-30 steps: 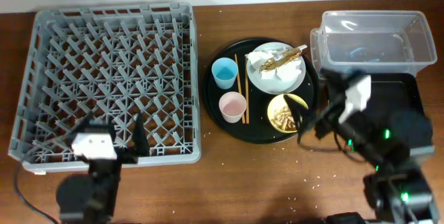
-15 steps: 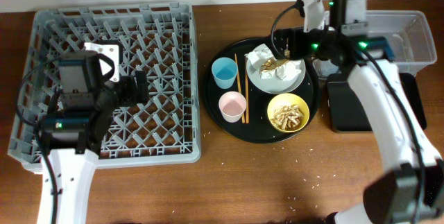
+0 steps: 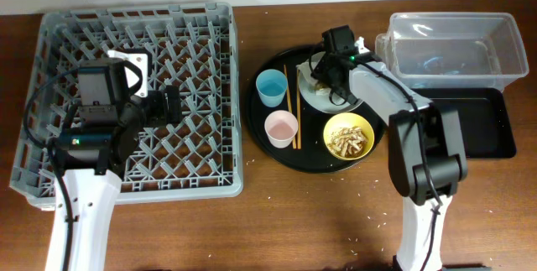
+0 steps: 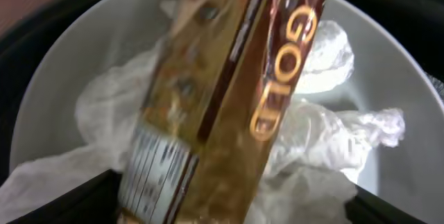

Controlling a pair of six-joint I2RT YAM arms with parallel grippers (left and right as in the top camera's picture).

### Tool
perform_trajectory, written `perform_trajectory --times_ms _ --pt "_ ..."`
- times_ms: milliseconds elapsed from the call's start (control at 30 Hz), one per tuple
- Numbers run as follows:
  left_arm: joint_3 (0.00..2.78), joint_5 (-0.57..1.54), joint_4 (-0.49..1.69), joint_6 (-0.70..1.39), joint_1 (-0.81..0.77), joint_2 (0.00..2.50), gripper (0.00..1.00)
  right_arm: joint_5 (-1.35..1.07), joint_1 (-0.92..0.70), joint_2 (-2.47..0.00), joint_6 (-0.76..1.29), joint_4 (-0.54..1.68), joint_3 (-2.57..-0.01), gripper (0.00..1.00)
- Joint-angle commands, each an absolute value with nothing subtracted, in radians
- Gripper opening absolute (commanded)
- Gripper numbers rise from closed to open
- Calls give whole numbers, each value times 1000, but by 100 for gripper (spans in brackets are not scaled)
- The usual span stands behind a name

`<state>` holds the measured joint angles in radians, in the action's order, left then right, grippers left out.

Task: Sort waste into correct bins and load items into the dishwasher rack
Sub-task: 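Grasp the tissue and wrapper with the right gripper, drop into clear bin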

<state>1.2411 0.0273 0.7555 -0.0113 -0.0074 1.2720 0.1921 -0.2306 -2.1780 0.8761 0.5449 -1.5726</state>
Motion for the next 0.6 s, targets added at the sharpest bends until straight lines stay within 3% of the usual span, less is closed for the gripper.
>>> perform_trajectory --times_ms 0,33,67,167,233,333,433,567 --pt "1260 31 754 -16 -12 1277 99 218 -229 -2219 899 535 -1587 53" --pt "1260 31 754 -16 -12 1277 99 218 -229 -2219 895 535 -1587 25" --pt "1260 31 754 -16 -12 1277 99 217 -229 -2219 895 536 -1587 4" --pt "1260 31 754 -16 -12 1277 99 183 -228 -2204 775 536 -1597 4" --pt "1260 31 754 -16 -12 1277 99 165 -226 -2123 624 585 -1649 4" --pt "1260 31 754 -16 -12 1277 99 170 -180 -1942 579 726 -1769 4" --pt "1260 31 754 -16 -12 1277 99 239 -7 -1800 585 768 -1792 4" --pt "1260 31 754 -16 -12 1277 99 254 172 -1908 645 715 -1784 4"
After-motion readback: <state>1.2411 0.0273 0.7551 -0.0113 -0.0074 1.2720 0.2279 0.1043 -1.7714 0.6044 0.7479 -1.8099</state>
